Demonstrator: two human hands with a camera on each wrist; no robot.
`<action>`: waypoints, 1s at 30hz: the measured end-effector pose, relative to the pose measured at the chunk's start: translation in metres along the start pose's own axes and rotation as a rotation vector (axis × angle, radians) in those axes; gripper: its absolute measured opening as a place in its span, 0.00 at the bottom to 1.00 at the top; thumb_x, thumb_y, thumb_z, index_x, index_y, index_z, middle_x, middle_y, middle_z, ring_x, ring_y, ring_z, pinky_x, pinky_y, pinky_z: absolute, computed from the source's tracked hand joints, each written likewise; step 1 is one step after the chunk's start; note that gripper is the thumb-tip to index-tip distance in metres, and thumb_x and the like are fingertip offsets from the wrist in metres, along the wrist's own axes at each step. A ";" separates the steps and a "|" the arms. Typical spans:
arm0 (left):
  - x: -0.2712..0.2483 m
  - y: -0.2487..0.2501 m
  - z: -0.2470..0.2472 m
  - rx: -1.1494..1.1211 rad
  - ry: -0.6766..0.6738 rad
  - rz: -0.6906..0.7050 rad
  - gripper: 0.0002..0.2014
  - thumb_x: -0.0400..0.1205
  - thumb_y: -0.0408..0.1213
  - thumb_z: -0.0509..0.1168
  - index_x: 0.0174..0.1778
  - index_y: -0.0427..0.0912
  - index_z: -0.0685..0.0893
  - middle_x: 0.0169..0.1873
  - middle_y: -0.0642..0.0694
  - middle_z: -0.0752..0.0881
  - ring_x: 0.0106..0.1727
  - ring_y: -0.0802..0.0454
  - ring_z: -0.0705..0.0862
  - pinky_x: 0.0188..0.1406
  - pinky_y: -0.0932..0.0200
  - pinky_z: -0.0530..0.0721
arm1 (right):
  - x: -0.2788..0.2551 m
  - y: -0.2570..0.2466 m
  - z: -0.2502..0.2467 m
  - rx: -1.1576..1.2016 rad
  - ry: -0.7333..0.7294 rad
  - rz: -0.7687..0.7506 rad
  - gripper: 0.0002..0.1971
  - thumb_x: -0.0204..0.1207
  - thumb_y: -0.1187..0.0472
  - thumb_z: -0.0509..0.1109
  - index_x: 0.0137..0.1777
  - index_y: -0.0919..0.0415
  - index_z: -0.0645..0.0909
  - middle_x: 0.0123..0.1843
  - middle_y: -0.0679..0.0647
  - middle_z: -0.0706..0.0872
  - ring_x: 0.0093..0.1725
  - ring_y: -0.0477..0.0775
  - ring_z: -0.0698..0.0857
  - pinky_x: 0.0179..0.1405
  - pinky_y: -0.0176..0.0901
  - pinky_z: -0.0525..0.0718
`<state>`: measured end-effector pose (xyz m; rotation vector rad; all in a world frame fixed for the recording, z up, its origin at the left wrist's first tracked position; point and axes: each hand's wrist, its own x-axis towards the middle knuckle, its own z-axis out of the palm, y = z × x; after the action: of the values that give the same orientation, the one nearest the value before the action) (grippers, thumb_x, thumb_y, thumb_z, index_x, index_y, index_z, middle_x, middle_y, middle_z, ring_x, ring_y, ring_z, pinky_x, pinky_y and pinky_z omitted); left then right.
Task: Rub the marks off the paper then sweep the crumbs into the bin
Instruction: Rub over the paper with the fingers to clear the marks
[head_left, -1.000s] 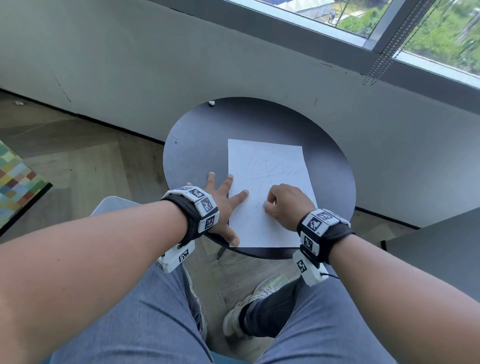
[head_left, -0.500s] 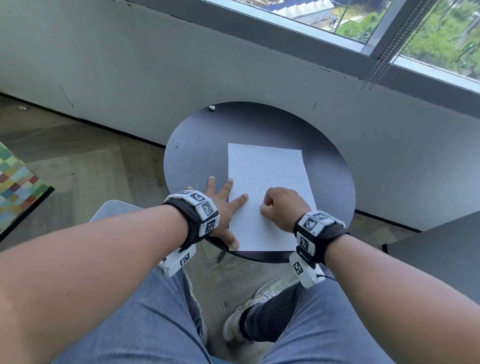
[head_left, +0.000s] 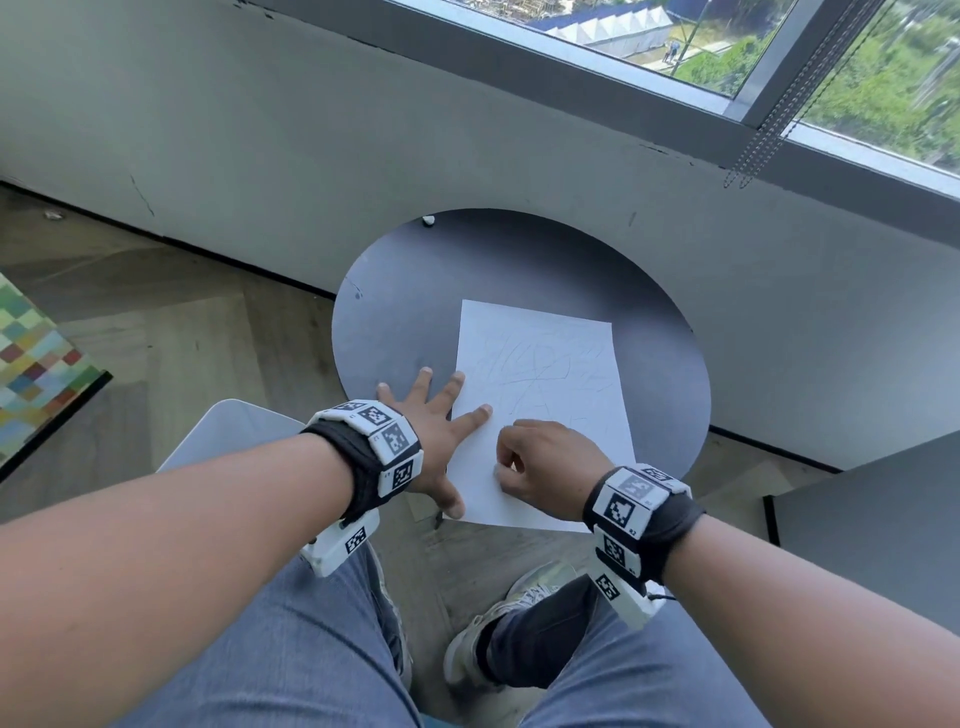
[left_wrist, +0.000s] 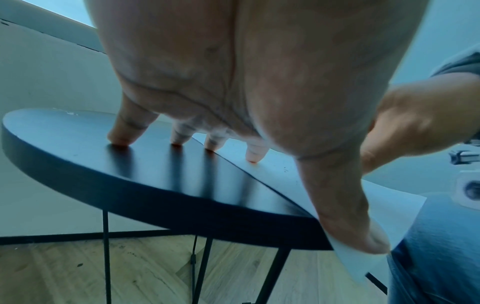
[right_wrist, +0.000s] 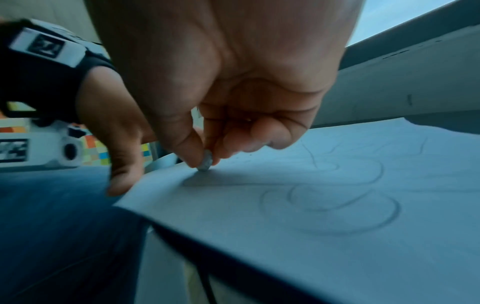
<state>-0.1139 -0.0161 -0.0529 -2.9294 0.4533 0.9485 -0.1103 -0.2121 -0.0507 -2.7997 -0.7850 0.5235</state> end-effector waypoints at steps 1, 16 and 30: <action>0.000 0.000 0.000 0.002 -0.002 0.001 0.65 0.66 0.73 0.75 0.87 0.66 0.34 0.87 0.47 0.28 0.87 0.32 0.31 0.78 0.14 0.49 | 0.004 0.004 -0.002 0.004 0.012 0.037 0.07 0.80 0.50 0.65 0.43 0.49 0.75 0.45 0.44 0.80 0.46 0.50 0.78 0.48 0.50 0.83; -0.004 -0.001 0.000 -0.082 0.127 0.022 0.48 0.73 0.77 0.64 0.87 0.67 0.52 0.89 0.45 0.49 0.90 0.42 0.42 0.81 0.19 0.47 | 0.013 0.028 -0.014 0.082 0.093 0.166 0.07 0.80 0.52 0.66 0.45 0.53 0.81 0.45 0.47 0.84 0.47 0.52 0.81 0.45 0.47 0.80; 0.023 -0.016 0.002 -0.047 0.122 0.014 0.68 0.61 0.83 0.67 0.89 0.55 0.40 0.89 0.55 0.36 0.89 0.42 0.36 0.80 0.19 0.49 | 0.056 0.014 -0.030 0.041 0.081 0.192 0.05 0.80 0.53 0.66 0.44 0.51 0.79 0.48 0.47 0.83 0.52 0.53 0.81 0.48 0.47 0.81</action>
<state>-0.0929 -0.0069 -0.0689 -3.0428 0.4628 0.7951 -0.0479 -0.1963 -0.0431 -2.8542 -0.4866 0.4469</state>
